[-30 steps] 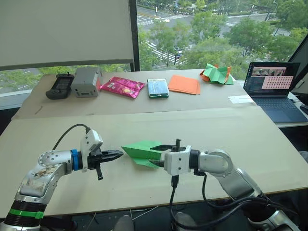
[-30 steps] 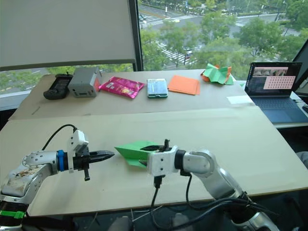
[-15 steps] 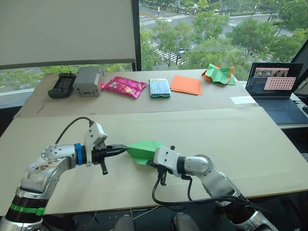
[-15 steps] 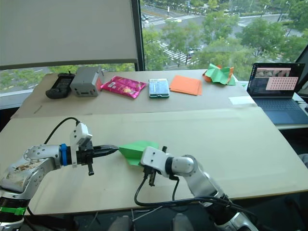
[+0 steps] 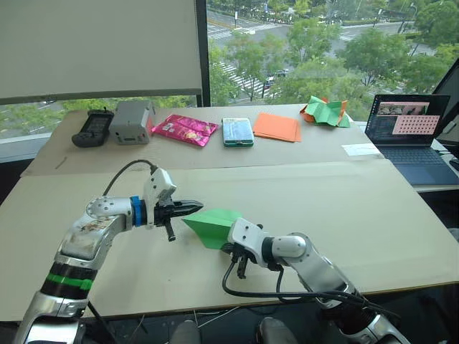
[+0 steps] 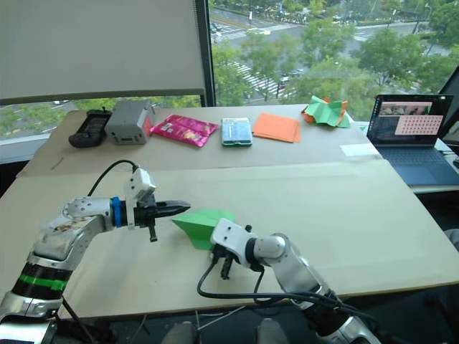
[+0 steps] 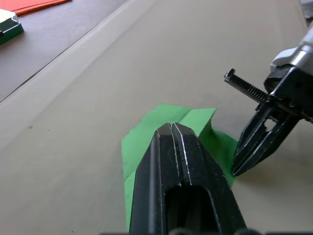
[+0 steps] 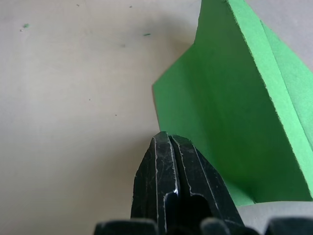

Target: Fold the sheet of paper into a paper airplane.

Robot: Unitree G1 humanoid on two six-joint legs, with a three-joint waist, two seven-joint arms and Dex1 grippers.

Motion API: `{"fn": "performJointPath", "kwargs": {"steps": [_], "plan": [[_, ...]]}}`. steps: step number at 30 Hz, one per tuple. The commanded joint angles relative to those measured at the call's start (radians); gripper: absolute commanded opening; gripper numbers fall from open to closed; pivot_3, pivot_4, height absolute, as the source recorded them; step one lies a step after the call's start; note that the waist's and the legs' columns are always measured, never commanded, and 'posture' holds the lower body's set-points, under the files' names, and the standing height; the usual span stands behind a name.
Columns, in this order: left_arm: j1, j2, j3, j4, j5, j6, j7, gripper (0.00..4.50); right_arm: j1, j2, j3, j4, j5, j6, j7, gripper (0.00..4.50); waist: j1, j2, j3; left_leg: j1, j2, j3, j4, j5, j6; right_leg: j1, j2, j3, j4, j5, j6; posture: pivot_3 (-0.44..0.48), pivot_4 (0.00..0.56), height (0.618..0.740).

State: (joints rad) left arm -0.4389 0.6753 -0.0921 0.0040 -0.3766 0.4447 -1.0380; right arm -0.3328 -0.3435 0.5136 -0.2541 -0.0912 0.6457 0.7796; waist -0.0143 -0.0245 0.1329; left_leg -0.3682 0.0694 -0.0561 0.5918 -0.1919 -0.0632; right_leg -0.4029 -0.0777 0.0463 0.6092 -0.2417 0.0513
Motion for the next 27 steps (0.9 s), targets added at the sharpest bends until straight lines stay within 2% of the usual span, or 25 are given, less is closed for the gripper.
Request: {"fn": "performJointPath", "kwargs": {"steps": [1, 5, 21, 27], "plan": [[-0.053, -0.032, -0.035, 0.109, 0.072, -0.105, -0.009, 0.00, 0.024, 0.003, 0.014, 0.042, -0.003, 0.080, -0.030, 0.03, -0.002, 0.000, -0.001, 0.000, 0.000, 0.000, 0.000, 0.001, 0.002, 0.000, 0.000, 0.000, 0.000, 0.000, 0.000, 0.000, 0.150, 0.706], [-0.034, -0.035, -0.077, 0.120, 0.095, -0.140, -0.074, 0.00, 0.029, 0.005, 0.023, 0.024, 0.000, 0.106, -0.035, 0.03, -0.005, 0.001, -0.001, -0.001, 0.000, 0.000, 0.000, 0.003, 0.006, 0.001, 0.001, 0.001, 0.002, 0.000, 0.000, 0.000, 0.150, 0.706], [0.114, -0.014, -0.064, 0.002, 0.096, -0.105, -0.084, 0.00, -0.007, 0.007, 0.009, 0.037, 0.019, 0.100, -0.065, 0.03, -0.004, 0.001, -0.001, 0.000, 0.000, 0.000, -0.001, -0.001, -0.001, -0.002, 0.000, 0.001, 0.000, 0.000, 0.000, 0.000, 0.150, 0.706], [0.139, -0.028, -0.068, -0.028, 0.093, -0.089, -0.063, 0.00, -0.022, -0.031, -0.023, -0.122, 0.064, 0.126, -0.023, 0.03, 0.000, 0.003, 0.001, -0.001, 0.000, 0.000, 0.000, -0.001, -0.001, -0.003, 0.000, 0.001, -0.001, 0.000, 0.000, 0.000, 0.150, 0.706]]}}
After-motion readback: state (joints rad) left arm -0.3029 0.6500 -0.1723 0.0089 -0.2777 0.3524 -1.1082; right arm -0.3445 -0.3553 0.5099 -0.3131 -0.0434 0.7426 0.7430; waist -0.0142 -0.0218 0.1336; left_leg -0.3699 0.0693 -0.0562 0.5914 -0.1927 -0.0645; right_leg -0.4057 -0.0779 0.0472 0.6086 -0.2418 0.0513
